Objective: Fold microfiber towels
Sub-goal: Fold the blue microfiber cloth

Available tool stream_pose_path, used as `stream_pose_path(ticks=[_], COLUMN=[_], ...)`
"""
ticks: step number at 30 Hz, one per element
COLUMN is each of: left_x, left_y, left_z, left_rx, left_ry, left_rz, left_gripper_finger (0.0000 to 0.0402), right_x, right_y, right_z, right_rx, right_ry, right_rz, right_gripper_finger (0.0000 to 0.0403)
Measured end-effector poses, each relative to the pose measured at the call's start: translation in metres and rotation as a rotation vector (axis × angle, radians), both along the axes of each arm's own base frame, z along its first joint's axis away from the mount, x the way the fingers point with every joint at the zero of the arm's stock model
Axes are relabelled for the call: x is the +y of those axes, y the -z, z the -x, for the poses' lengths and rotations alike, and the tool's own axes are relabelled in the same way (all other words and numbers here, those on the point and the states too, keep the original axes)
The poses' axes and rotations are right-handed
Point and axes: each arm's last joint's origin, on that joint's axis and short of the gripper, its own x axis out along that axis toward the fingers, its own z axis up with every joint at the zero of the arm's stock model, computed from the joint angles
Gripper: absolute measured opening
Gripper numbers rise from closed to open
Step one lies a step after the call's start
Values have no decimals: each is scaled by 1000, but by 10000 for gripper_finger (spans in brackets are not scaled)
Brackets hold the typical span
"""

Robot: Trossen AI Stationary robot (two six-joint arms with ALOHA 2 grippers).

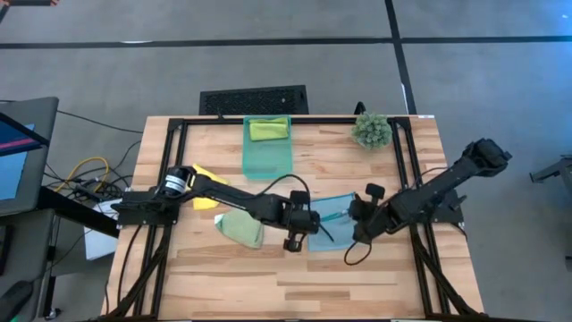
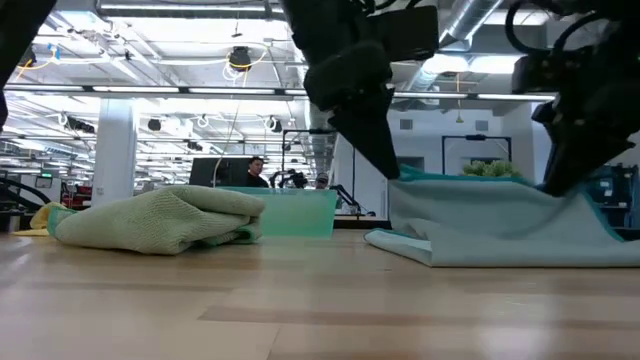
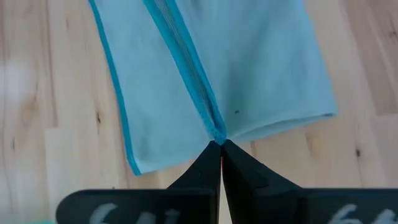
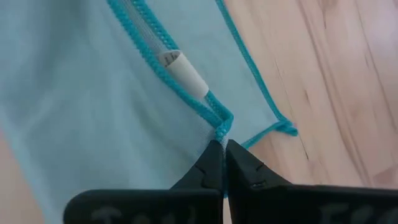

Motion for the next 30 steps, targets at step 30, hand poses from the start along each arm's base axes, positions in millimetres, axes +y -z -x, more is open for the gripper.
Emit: stream_pose_path(ticks=[30], left_x=[31], left_y=[20], left_z=[4], left_rx=[3], left_ry=[-58], left_rz=[-9], left_gripper_finger=[0], right_x=[-18], right_y=[6], right_z=[-16], right_rx=[-39], right_ry=[88], right_rz=[19], right_gripper_finger=[24])
